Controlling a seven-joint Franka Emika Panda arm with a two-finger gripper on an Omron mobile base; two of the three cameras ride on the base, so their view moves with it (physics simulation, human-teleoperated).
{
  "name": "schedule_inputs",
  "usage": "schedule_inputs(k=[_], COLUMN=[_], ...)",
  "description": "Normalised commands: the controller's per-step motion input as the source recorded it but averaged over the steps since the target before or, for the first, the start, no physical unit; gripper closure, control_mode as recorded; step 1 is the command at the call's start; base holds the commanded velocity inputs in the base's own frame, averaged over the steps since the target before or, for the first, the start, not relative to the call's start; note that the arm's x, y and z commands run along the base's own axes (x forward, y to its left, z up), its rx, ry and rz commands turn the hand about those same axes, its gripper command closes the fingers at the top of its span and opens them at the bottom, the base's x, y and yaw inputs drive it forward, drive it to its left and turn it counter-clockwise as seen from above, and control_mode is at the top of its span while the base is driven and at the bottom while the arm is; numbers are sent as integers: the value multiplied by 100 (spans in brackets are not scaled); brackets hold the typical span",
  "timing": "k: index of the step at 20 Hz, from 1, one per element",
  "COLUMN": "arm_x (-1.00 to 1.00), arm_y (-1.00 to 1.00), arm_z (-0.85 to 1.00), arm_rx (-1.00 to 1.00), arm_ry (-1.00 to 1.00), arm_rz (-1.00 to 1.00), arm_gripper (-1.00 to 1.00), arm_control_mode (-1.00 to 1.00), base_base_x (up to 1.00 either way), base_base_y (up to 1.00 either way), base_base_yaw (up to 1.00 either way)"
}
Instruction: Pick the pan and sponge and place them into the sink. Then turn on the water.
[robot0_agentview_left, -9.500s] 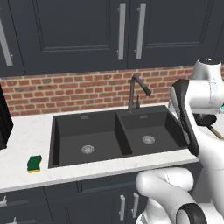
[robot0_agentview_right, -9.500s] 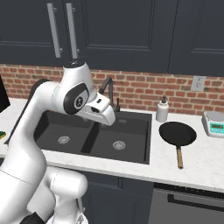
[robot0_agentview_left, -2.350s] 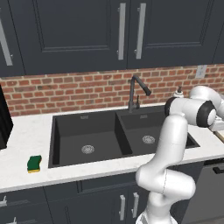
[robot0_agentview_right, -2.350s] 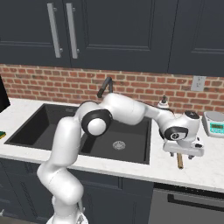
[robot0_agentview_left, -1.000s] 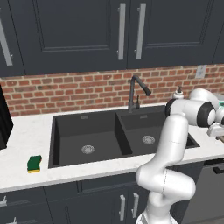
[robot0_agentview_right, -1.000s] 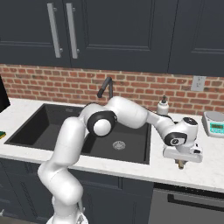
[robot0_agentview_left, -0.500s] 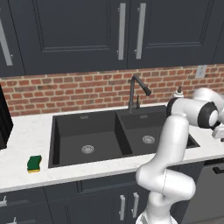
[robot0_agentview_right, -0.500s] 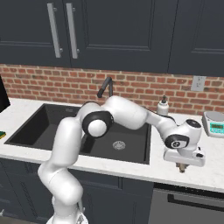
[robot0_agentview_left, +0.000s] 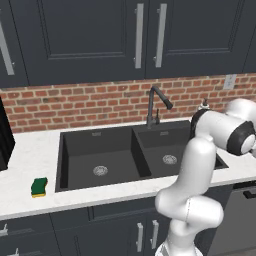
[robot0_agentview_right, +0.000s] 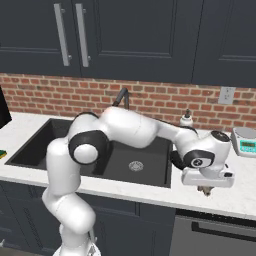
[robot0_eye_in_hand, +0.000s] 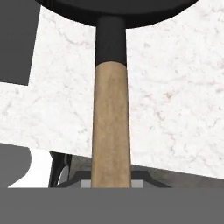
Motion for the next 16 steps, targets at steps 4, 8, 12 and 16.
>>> schedule_inputs(k=[4, 8, 12, 16], arm_x=[-37, -21, -7, 1], arm_y=[55, 63, 58, 55], arm_z=[67, 43, 33, 7], arm_rx=[-9, -9, -4, 0], arm_ry=[1, 0, -1, -13], arm_rz=[28, 31, 27, 23], arm_gripper=[100, 100, 100, 100], arm_control_mode=[-100, -100, -100, -100], base_base_x=[0, 0, 0, 0], base_base_y=[0, 0, 0, 0], base_base_yaw=[0, 0, 0, 0])
